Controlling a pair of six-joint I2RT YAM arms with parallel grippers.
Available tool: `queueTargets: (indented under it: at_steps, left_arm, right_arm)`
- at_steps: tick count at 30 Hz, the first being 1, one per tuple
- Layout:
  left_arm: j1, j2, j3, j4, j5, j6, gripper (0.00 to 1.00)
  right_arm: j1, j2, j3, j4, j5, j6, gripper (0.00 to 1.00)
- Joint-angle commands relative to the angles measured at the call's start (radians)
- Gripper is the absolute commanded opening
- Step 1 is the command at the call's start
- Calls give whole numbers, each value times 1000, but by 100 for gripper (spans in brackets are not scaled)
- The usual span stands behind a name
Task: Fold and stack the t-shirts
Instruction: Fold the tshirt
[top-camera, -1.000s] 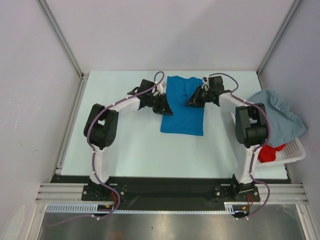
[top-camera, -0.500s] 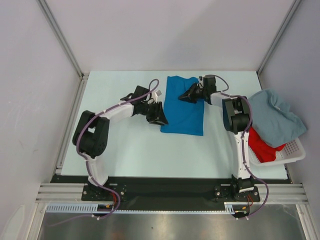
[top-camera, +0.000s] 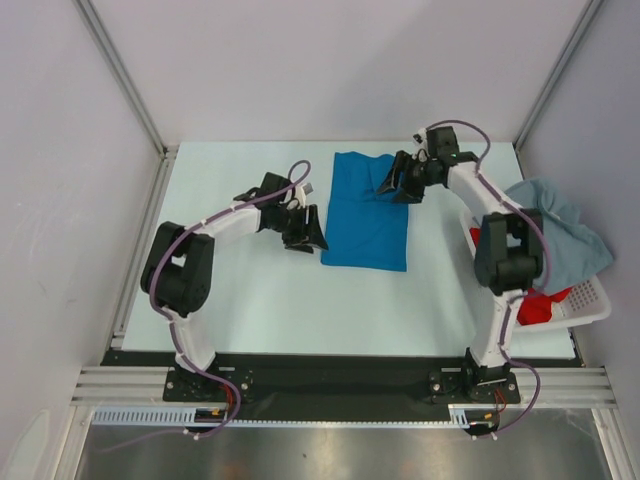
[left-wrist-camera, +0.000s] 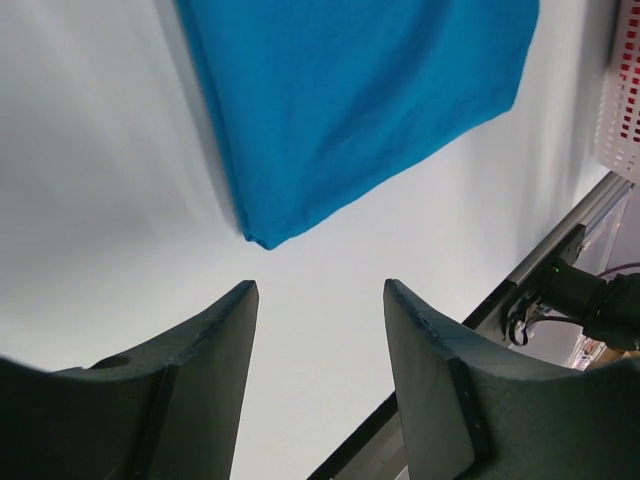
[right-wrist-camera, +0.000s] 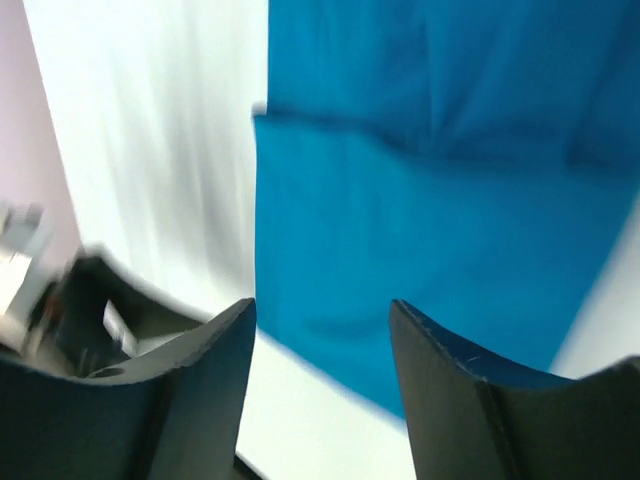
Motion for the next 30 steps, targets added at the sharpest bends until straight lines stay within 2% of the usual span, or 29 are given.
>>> queueTargets:
  at_steps: [1,5,7,11,13,18,24,30]
  left_arm:
    - [4,53,-2,-15,-20,12,59]
    - [4,112,12,-17,-50,-76,58]
    - [6,147,12,-11,-47,-125,56]
    - [7,179,-2,9,-56,-231,50]
    - [7,183,-14,11,-79,-249,47]
    - [7,192,-37,0,-116,-301,42]
    - [7,193,-68,6,-184,-355,43]
    - [7,242,-53,37,-162,-395,43]
  right_arm:
    - [-17,-189,-153,-268,89,-174,63]
    - [-23,-377,-401,-205,27,-143,63]
    - [-24,-419,-540,-128,7,-96,63]
    - [-23,-476,-708,16,-20,-24,57]
    - [-21,-482,-747,67,-16,-7,52]
    - [-30,-479,-837,139,44,18,48]
    - [-40,-482,-874,171,87,32,49]
    - [-49,-465,-891,200,116,55,50]
